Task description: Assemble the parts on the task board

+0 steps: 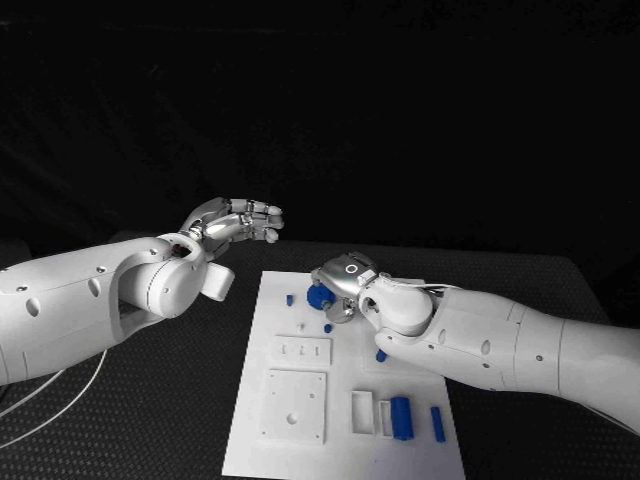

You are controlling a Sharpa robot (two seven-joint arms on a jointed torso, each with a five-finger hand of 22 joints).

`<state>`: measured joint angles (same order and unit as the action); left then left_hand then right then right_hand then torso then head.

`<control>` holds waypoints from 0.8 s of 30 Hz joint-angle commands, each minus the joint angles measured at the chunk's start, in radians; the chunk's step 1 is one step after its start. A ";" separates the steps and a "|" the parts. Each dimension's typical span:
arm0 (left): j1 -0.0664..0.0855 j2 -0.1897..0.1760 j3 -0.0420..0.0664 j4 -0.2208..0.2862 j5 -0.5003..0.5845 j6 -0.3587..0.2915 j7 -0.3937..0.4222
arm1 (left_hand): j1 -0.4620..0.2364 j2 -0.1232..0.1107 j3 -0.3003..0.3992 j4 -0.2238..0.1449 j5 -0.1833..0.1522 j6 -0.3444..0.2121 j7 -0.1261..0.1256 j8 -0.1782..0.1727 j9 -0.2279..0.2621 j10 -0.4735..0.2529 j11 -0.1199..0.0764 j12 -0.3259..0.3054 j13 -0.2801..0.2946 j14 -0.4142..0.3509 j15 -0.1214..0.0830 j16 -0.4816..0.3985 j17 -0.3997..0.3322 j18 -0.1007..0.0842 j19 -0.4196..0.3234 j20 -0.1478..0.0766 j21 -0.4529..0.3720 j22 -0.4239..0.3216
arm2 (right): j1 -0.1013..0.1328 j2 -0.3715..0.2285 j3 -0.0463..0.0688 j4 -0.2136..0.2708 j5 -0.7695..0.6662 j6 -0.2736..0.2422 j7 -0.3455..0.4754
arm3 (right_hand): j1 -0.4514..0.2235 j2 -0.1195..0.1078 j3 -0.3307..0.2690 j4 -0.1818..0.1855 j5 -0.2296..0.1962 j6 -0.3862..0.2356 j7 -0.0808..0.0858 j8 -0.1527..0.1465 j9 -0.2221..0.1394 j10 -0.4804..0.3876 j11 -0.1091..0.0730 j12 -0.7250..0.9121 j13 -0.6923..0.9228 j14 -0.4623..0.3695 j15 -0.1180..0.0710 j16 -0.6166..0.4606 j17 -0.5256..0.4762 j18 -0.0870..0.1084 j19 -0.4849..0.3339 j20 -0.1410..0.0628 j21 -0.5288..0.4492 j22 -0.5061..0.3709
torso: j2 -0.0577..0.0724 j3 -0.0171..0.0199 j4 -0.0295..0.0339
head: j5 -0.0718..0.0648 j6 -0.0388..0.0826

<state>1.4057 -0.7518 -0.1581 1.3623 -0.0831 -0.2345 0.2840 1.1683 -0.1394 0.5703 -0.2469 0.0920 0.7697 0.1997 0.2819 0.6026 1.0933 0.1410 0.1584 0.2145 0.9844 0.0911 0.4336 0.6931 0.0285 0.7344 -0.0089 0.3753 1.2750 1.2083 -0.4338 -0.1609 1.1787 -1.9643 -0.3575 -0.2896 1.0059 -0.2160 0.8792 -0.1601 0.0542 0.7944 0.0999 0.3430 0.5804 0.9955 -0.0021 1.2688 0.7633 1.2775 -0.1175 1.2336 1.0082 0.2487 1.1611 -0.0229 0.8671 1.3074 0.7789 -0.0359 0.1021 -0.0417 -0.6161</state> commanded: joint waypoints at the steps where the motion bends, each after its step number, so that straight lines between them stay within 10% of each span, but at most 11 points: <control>1: 0.000 0.002 0.001 0.001 -0.003 0.016 0.008 | -0.009 0.004 0.003 0.001 0.001 -0.007 0.000 -0.003 0.001 -0.005 0.001 -0.005 0.002 -0.004 0.001 -0.004 0.002 -0.009 -0.005 0.002 0.002 0.002 | -0.003 0.004 -0.003 -0.011 -0.002 0.024 0.002 | -0.002 -0.010 0.006 0.001 -0.005 0.246 -0.012 -0.004 0.000 -0.017 -0.019 -0.007 -0.001 0.001 -0.007 0.001 0.001 0.013 0.006 0.000 0.001 0.010 | 0.000 -0.0004 -0.0013 | 0.001 -0.001; 24: 0.000 0.000 0.001 0.002 -0.003 0.014 0.008 | -0.010 0.004 0.003 0.002 0.001 -0.007 0.000 -0.004 0.002 -0.005 0.001 -0.005 0.002 -0.004 0.001 -0.004 0.002 -0.009 -0.005 0.002 0.002 0.002 | -0.007 0.000 -0.006 0.003 0.033 0.029 0.021 | -0.008 -0.024 -0.001 0.002 -0.005 0.221 -0.002 -0.024 -0.006 -0.022 -0.009 -0.012 -0.001 -0.002 0.001 -0.005 0.002 0.013 0.003 0.001 -0.005 0.009 | -0.001 0.0004 -0.0021 | 0.000 -0.007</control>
<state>1.4057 -0.7527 -0.1581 1.3621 -0.0831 -0.2342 0.2840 1.1645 -0.1356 0.5703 -0.2469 0.0920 0.7696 0.1997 0.2819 0.6034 1.0933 0.1411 0.1584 0.2155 0.9844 0.0911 0.4336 0.6938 0.0286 0.7345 -0.0089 0.3753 1.2756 1.2009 -0.4321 -0.1666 1.1797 -1.9346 -0.3506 -0.2767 0.9981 -0.2344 0.8792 -0.1600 0.0543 0.7944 0.0999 0.3240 0.5731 0.9933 0.0001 1.2611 0.7624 1.2772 -0.1168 1.2336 1.0091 0.2486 1.1595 -0.0212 0.8670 1.3074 0.7783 -0.0354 0.1003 -0.0416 -0.6218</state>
